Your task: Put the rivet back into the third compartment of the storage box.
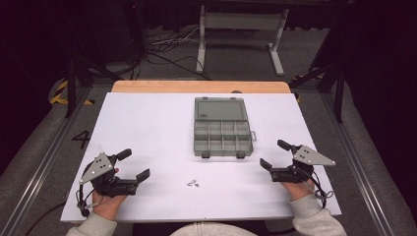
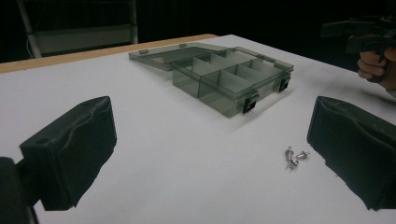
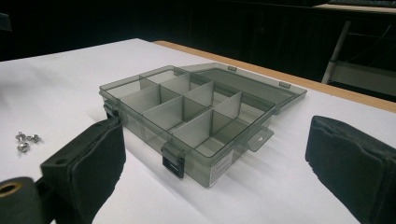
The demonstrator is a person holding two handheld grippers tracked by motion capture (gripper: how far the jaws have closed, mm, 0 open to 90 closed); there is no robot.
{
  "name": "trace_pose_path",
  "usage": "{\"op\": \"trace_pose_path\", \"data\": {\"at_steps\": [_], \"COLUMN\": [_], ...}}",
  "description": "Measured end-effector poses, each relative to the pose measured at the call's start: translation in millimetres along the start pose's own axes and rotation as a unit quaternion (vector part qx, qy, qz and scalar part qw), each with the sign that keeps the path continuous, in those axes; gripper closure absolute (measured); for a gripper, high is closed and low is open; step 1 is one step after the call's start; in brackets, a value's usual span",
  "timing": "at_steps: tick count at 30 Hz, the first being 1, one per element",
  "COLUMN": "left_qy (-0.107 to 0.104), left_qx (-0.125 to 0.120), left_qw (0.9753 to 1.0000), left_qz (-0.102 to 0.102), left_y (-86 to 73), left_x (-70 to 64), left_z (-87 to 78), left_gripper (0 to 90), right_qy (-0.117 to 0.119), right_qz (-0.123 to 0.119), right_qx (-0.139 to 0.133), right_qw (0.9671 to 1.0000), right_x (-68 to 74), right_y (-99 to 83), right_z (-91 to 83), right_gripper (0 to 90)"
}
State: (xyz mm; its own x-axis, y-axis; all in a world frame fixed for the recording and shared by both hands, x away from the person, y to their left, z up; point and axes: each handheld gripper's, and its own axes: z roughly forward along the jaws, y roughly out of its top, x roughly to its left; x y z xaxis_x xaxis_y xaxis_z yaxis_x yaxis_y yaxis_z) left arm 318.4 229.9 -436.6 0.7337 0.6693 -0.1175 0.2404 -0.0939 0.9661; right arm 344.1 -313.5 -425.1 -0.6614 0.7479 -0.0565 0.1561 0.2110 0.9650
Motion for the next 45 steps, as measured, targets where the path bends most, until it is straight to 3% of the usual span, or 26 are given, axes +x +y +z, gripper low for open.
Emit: {"op": "trace_pose_path", "data": {"at_steps": [11, 13, 17, 18, 23, 26, 31, 38, 41, 45], "left_qy": [-0.001, -0.003, -0.003, -0.003, -0.006, -0.007, -0.006, -0.002, -0.001, -0.001], "left_qx": [0.002, 0.002, 0.001, 0.001, 0.001, 0.0, 0.001, 0.003, 0.002, 0.004], "left_qw": [1.0, 1.0, 1.0, 1.0, 1.0, 1.0, 1.0, 1.0, 1.0, 1.0], "left_qz": [0.002, 0.002, 0.002, 0.002, 0.005, 0.003, 0.006, 0.003, 0.007, 0.005], "left_y": [0.2, 0.2, 0.0, 0.0, 0.3, 0.5, 0.3, -0.3, 0.0, -0.2], "left_x": [-0.1, -0.1, -0.3, -0.3, -0.1, -0.6, -0.6, -0.4, -0.7, -0.2], "left_z": [-0.4, -0.4, -0.1, -0.1, -0.7, -0.4, -0.8, 0.9, 0.9, -0.5], "left_gripper": [1.9, 1.7, 1.6, 1.6, 1.5, 1.5, 1.5, 1.4, 1.4, 1.4], "right_qy": [0.005, 0.014, 0.06, 0.06, 0.123, 0.142, 0.156, 0.167, 0.177, 0.198], "right_qz": [0.003, 0.003, -0.008, -0.008, -0.005, -0.008, -0.015, -0.028, -0.037, -0.06], "right_qx": [0.0, -0.003, -0.012, -0.012, -0.022, -0.02, -0.026, -0.012, -0.008, 0.006], "right_qw": [1.0, 0.9999, 0.9981, 0.9981, 0.9921, 0.9896, 0.9872, 0.9855, 0.9835, 0.9783], "right_x": [-0.3, 0.1, 5.2, 5.2, 14.9, 20.5, 25.9, 29.4, 35.1, 47.7], "right_y": [0.3, 1.9, 10.3, 10.3, 19.4, 21.3, 26.4, 38.6, 48.2, 66.4], "right_z": [0.5, 0.4, 1.3, 1.3, 4.0, 6.6, 8.8, 21.9, 29.6, 45.3], "right_gripper": [5.1, 5.0, 3.5, 3.5, 3.2, 3.2, 3.2, 3.6, 3.7, 3.9]}}
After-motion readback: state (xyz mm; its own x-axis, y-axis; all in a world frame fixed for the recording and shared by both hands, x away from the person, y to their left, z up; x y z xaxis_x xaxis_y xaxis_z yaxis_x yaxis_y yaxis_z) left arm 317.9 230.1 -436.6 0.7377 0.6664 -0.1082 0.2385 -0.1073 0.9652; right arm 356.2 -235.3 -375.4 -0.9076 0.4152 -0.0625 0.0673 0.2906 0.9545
